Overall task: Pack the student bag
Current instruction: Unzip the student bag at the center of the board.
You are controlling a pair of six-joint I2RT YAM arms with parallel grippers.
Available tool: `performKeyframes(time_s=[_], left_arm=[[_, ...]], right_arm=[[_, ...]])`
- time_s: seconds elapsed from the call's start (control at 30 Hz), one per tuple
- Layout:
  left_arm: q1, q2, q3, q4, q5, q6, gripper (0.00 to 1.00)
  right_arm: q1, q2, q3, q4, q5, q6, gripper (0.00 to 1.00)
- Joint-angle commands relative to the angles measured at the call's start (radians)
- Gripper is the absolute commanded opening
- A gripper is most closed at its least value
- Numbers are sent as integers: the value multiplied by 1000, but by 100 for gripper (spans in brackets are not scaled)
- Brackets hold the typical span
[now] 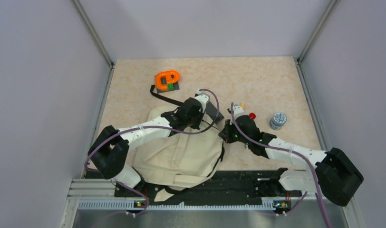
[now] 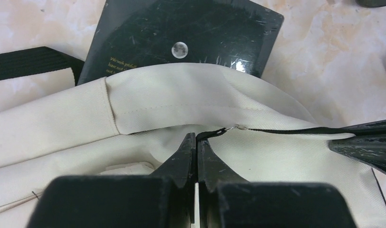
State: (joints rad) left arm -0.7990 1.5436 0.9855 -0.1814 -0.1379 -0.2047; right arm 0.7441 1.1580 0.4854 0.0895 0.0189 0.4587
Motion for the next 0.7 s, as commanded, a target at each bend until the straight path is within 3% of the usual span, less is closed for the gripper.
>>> performKeyframes(time_s=[0.0, 0.1, 0.23, 0.37, 0.5, 0.67], left_arm=[[32, -45, -10, -28, -113, -1, 0], [32, -54, -29, -3, 3, 23, 0], [30, -79, -75, 69, 187, 60, 0], [29, -90, -95, 86, 213, 62, 0], [29, -81, -97, 90, 220, 58, 0], [29, -76, -104, 100, 225, 53, 0]], right_arm=[[-1, -41, 7, -31, 38, -3, 0], [0, -56, 10, 5, -27, -58, 0], [1, -69, 81, 1, -50, -159, 39], [0, -36, 166, 24, -22, -262, 66], [0, 51, 215, 74, -22, -291, 68], [-2, 160, 250, 142, -22, -302, 60]])
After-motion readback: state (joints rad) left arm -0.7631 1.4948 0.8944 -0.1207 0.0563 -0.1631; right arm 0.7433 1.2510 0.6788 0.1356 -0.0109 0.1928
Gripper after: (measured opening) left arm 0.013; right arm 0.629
